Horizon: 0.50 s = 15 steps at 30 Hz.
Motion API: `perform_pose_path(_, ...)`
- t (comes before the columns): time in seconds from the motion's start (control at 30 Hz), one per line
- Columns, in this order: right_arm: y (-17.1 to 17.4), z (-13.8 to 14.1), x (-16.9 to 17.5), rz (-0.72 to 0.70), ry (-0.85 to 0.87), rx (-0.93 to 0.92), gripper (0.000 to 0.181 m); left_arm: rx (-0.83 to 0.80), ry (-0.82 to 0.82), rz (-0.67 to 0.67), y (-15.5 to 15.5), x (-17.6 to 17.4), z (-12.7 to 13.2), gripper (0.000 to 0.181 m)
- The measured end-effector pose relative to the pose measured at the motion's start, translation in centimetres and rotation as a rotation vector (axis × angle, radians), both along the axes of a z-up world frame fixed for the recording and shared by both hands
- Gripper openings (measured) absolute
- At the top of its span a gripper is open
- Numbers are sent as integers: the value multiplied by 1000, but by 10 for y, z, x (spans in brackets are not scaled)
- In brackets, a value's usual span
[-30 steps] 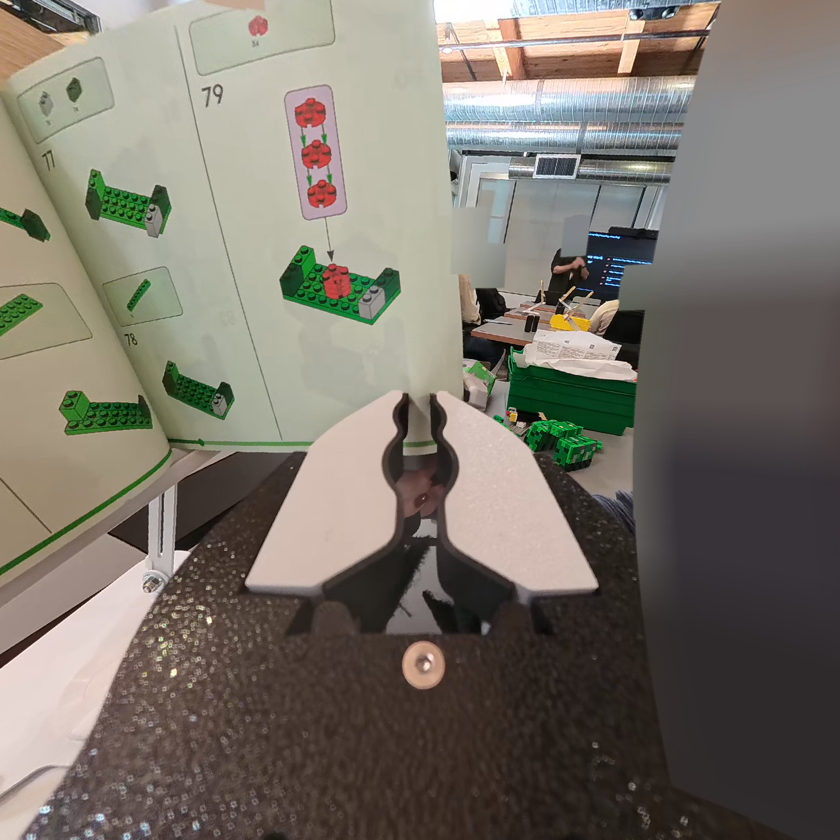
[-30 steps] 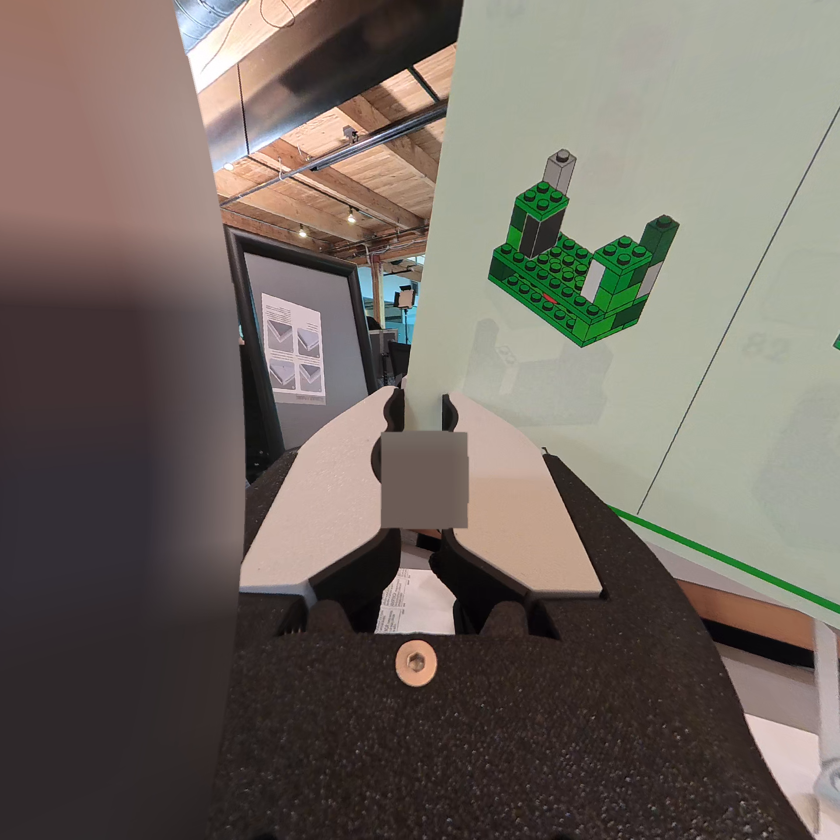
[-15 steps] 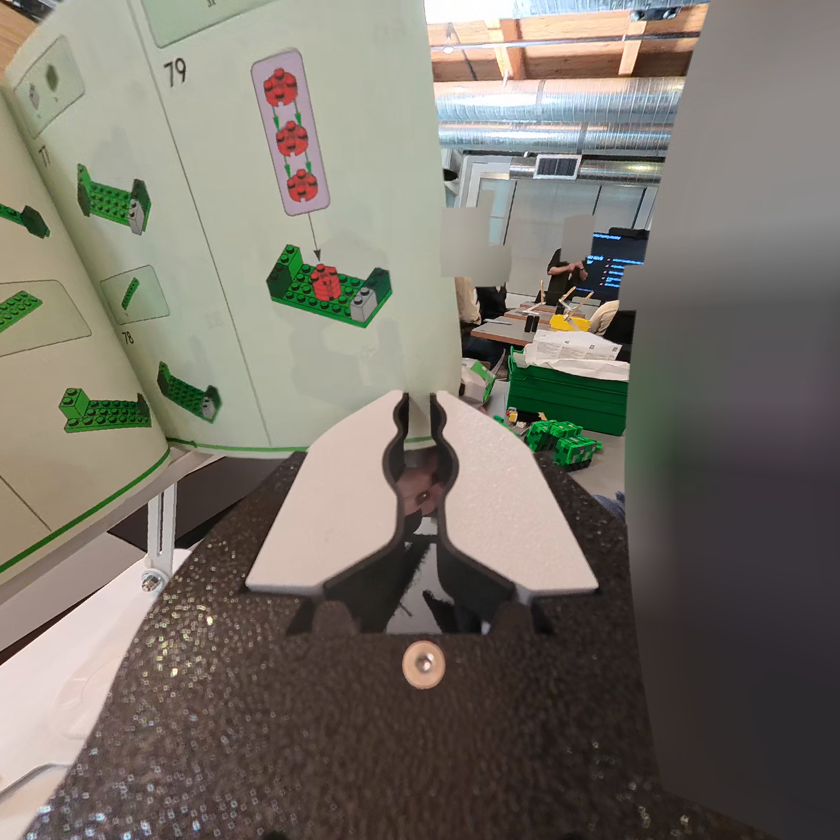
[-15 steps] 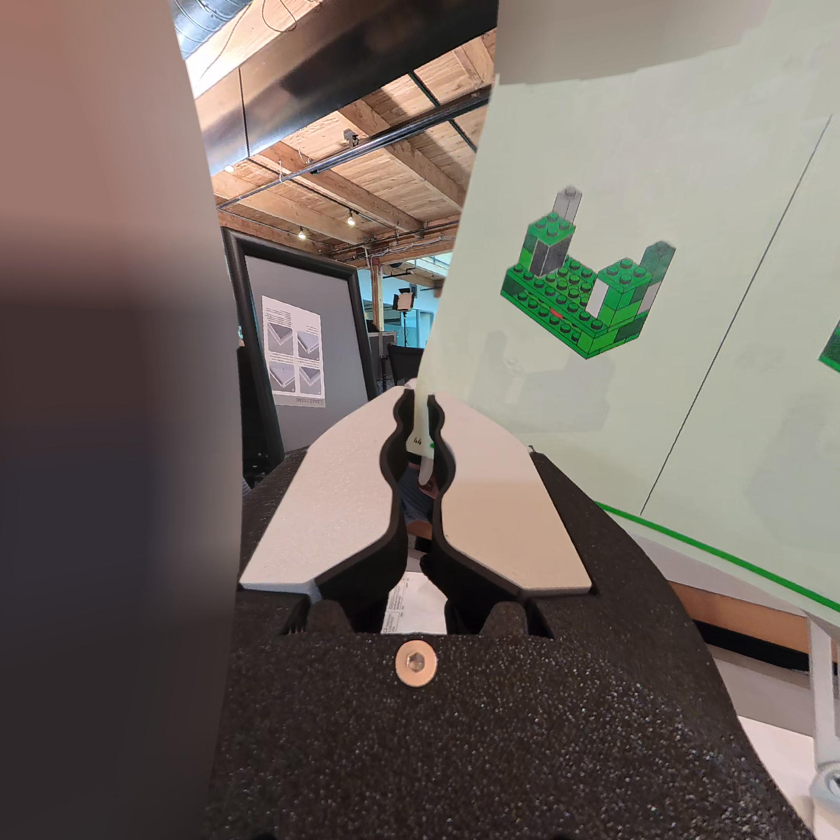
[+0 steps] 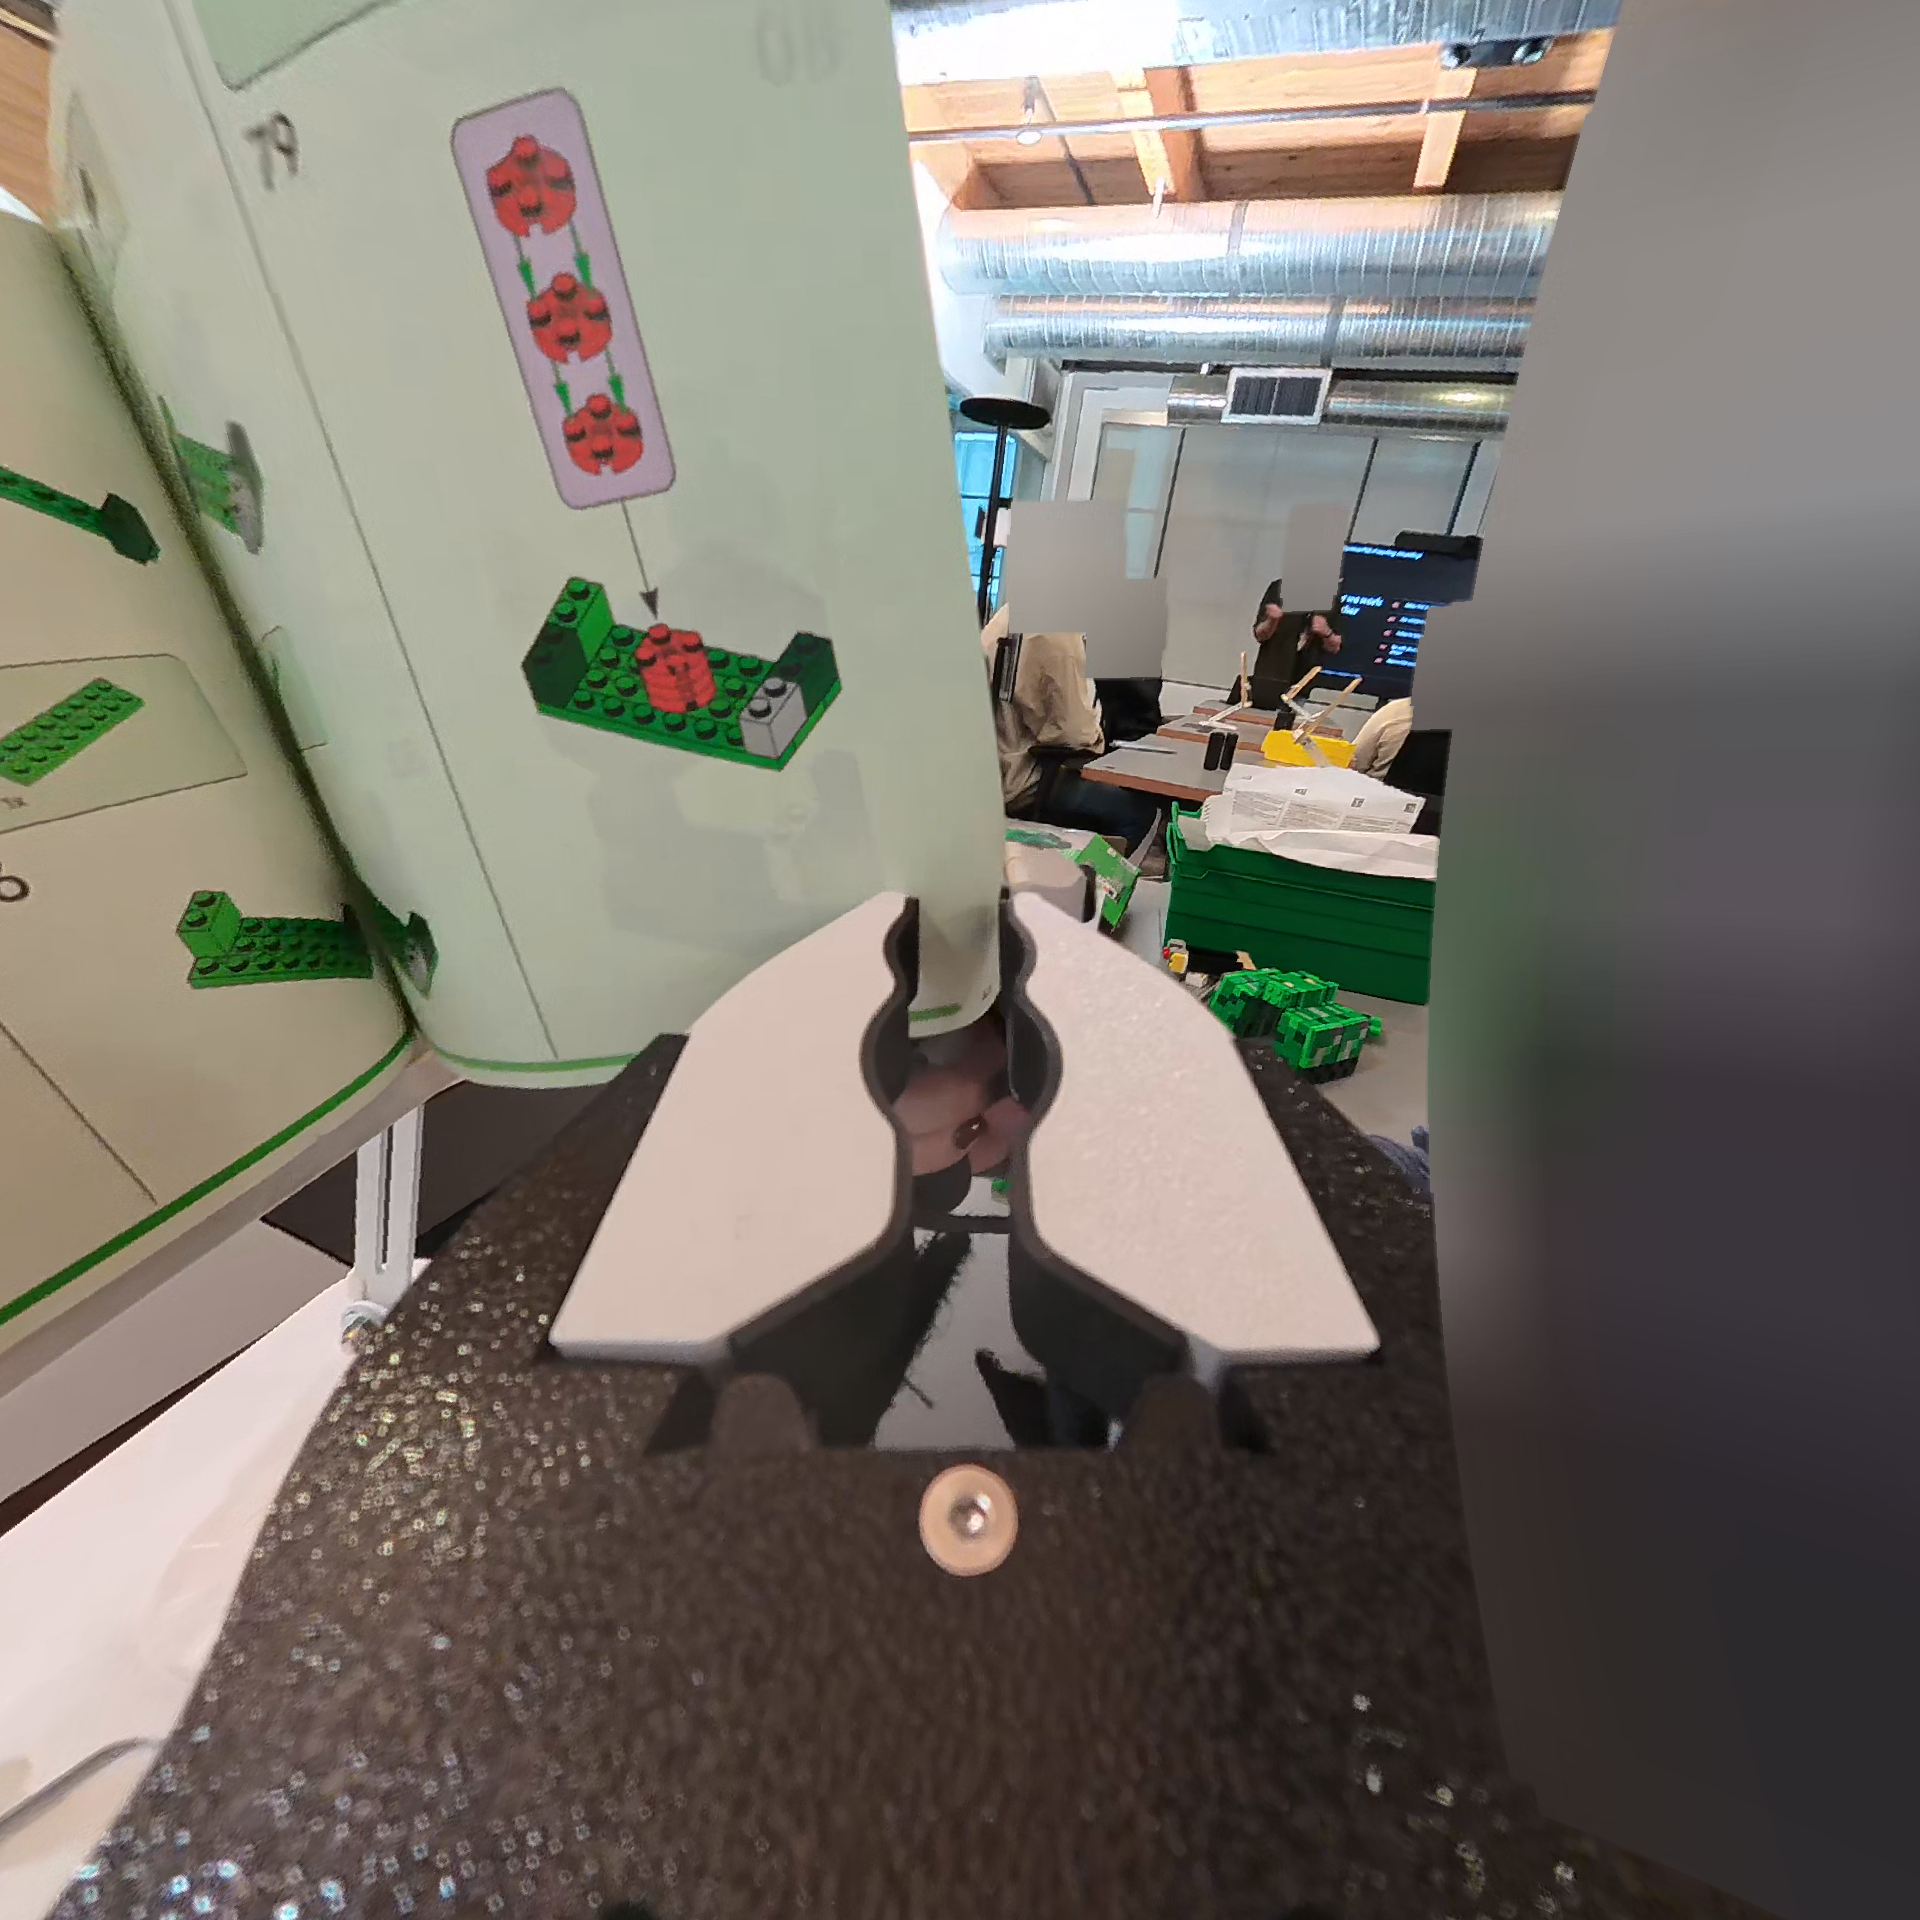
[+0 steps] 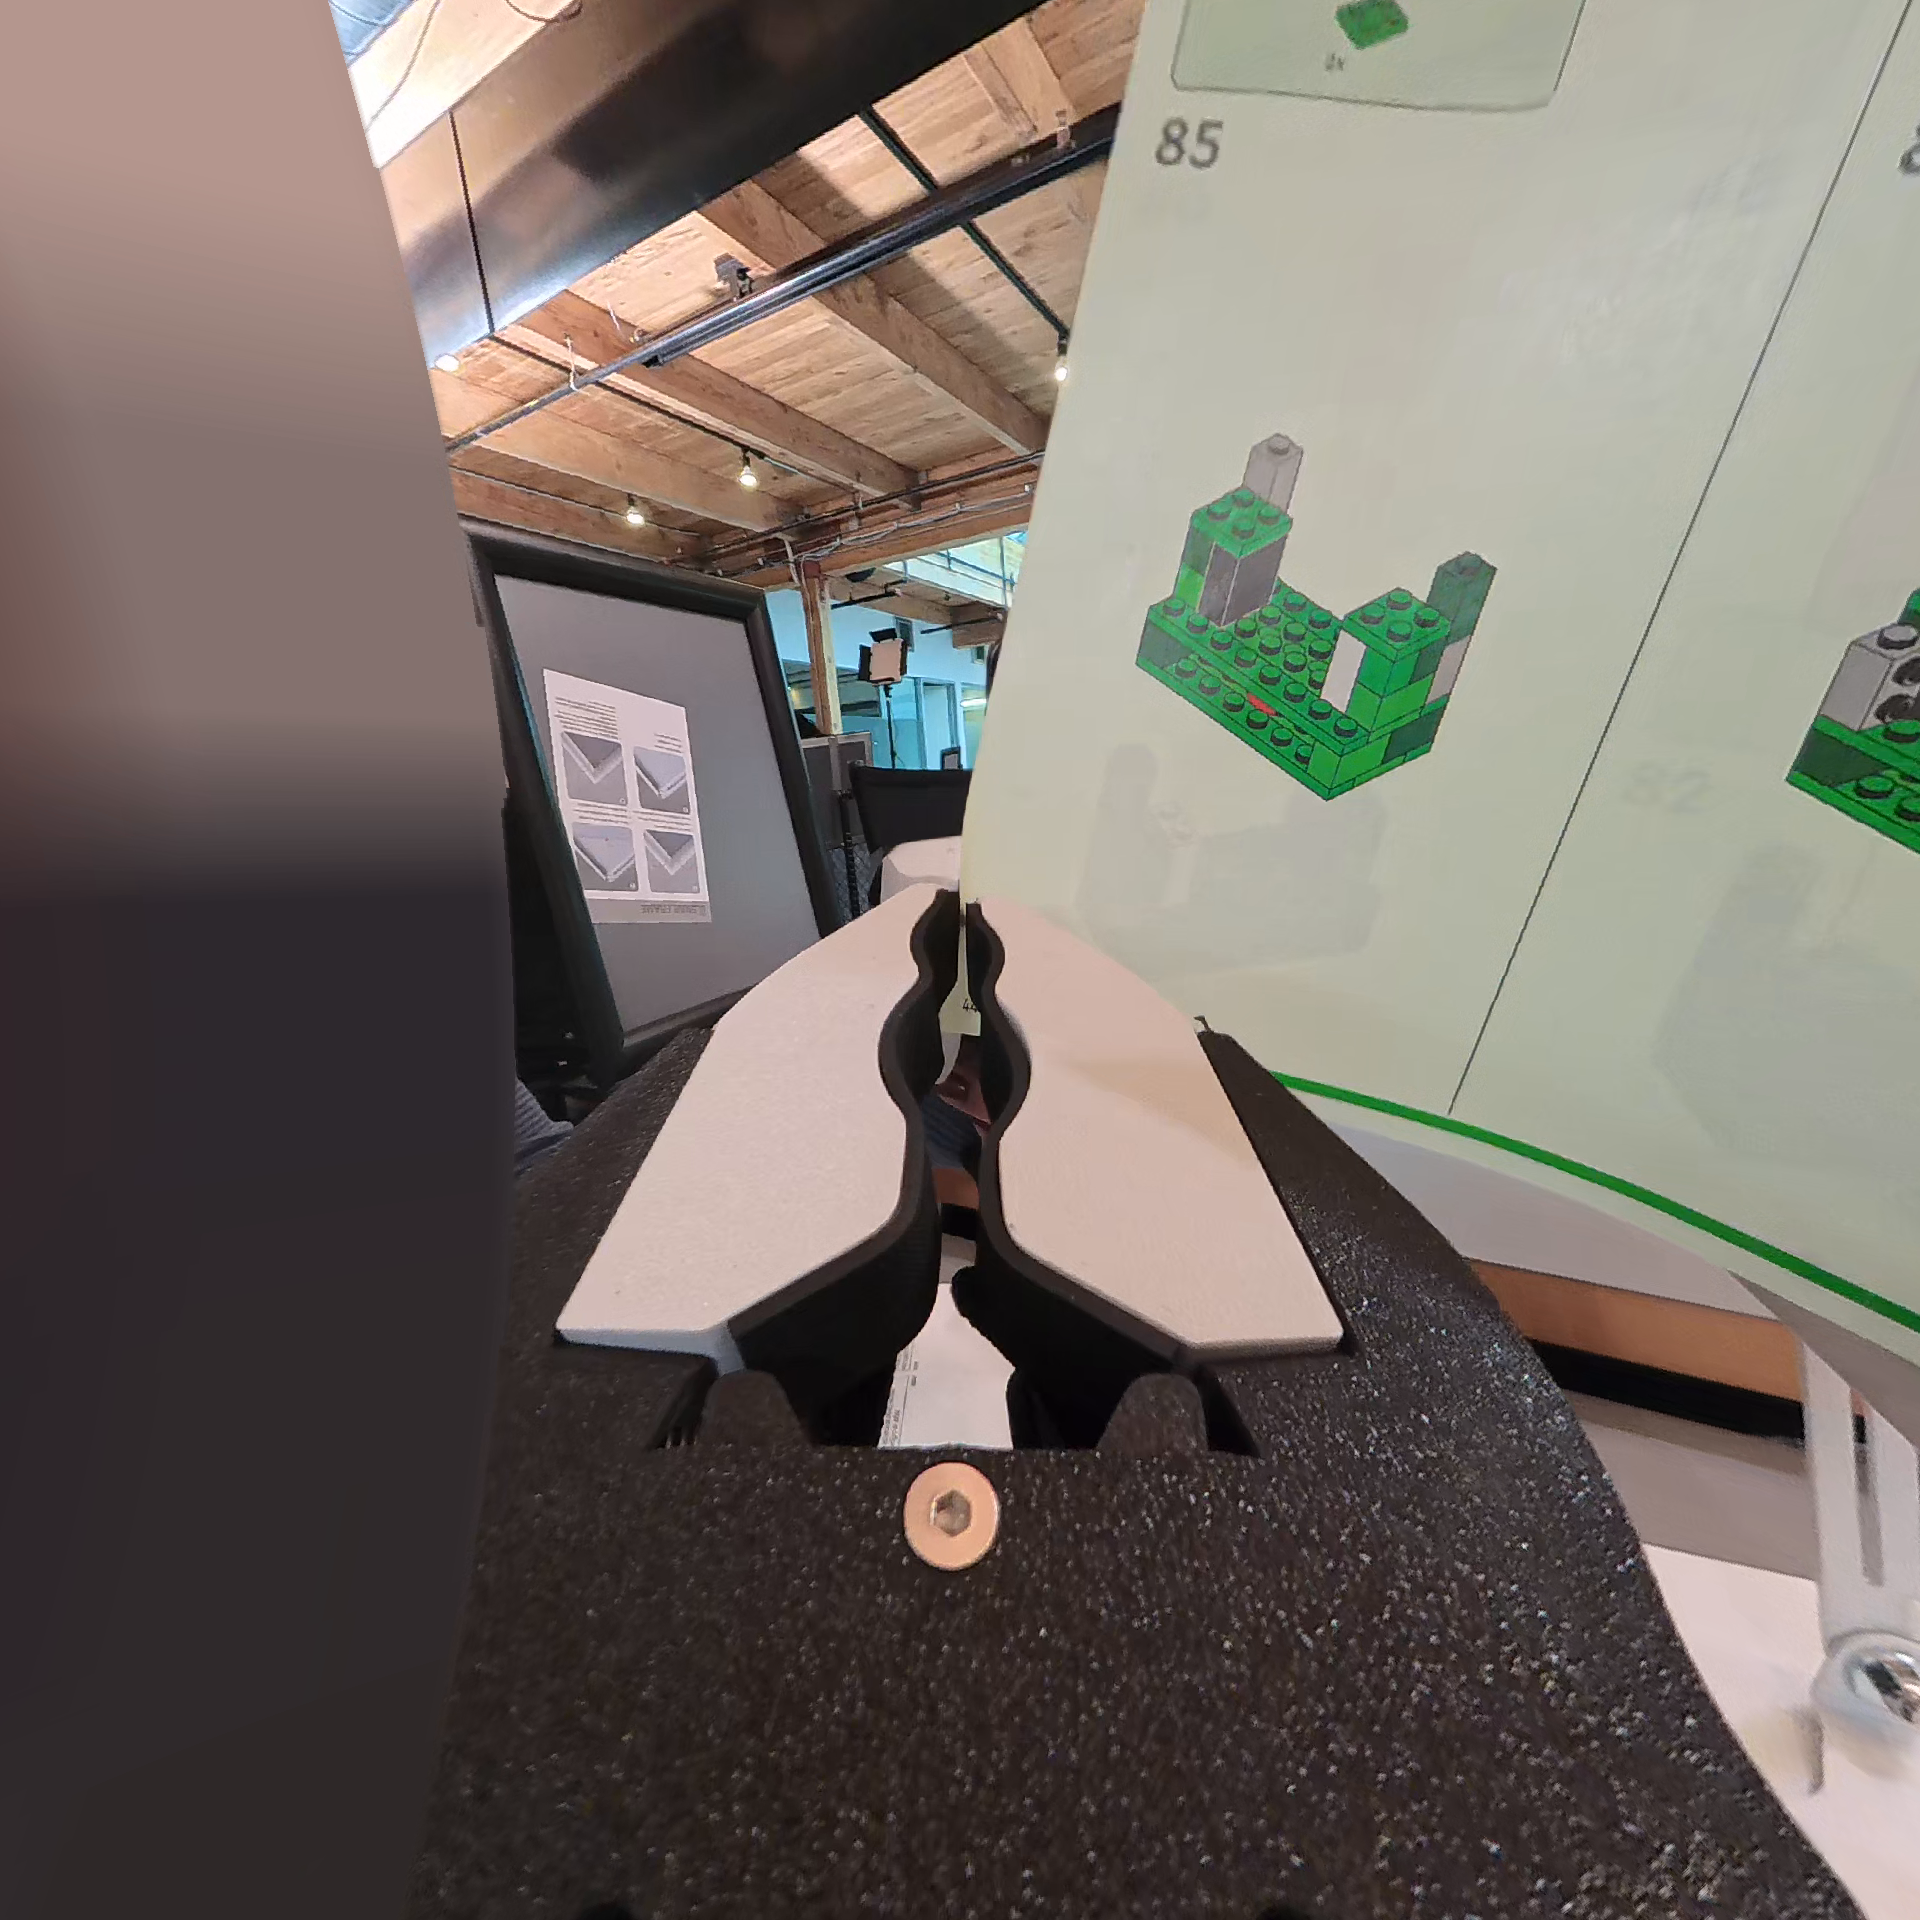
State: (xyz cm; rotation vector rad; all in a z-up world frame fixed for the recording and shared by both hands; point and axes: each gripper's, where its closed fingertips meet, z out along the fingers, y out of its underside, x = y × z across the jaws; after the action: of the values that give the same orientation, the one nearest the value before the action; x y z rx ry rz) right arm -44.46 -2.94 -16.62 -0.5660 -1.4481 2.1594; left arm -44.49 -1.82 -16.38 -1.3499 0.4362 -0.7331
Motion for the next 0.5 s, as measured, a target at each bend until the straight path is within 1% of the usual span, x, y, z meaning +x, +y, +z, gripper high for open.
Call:
perform_pose_path(0.13, -3, -1, -1, 14, -6, -5, 0, -7, -8, 18, 3, -2, 0, 1)
perform_pose_path(0.27, -5, 0, 0, 50, -3, -30, 1, -5, -26, 7, 3, -1, 1, 0)
perform_pose_path(0.5, -14, -4, -3, 86, -17, -21, 0, -11, -45, 3, 5, 0, 2, 0)
